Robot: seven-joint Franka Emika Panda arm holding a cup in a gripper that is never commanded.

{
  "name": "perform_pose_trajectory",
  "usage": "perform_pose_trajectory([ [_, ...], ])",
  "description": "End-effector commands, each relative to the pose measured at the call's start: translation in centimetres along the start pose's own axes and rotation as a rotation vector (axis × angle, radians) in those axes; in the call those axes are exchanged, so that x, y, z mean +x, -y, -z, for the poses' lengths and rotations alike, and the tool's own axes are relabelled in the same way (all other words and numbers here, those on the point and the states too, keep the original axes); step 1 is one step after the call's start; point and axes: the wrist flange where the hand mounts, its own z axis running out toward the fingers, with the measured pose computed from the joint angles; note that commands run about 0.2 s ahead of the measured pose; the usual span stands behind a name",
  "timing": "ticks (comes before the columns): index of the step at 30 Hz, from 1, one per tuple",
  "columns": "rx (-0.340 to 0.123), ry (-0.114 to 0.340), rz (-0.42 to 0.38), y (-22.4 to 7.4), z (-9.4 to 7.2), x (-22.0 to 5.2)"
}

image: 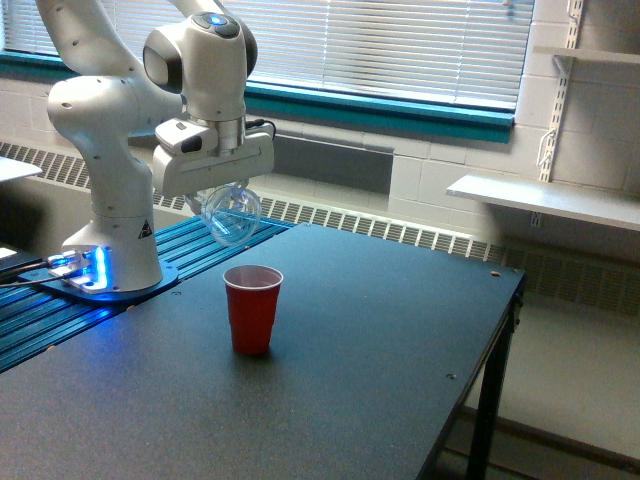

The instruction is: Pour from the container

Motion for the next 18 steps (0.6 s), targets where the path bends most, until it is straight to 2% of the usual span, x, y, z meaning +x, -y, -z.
perform_pose_trajectory([
  [1, -0.051, 0.036, 0.020, -0.6, -1.7, -1.0],
  [3, -0.054, 0.032, 0.025, -0.4, -1.7, -1.1],
  [7, -0.063, -0.009, 0.033, 0.1, -1.5, -1.4],
  [9, -0.052, -0.010, 0.037, 0.2, -1.3, -1.5],
  [12, -0.060, -0.027, 0.033, 0.4, -1.1, -1.5],
  [14, -0.067, -0.029, 0.047, 0.4, -1.0, -1.6],
  [16, -0.061, -0.001, 0.060, 0.5, -0.9, -1.6],
  [18, -0.054, -0.016, 0.039, 0.7, -0.6, -1.5],
])
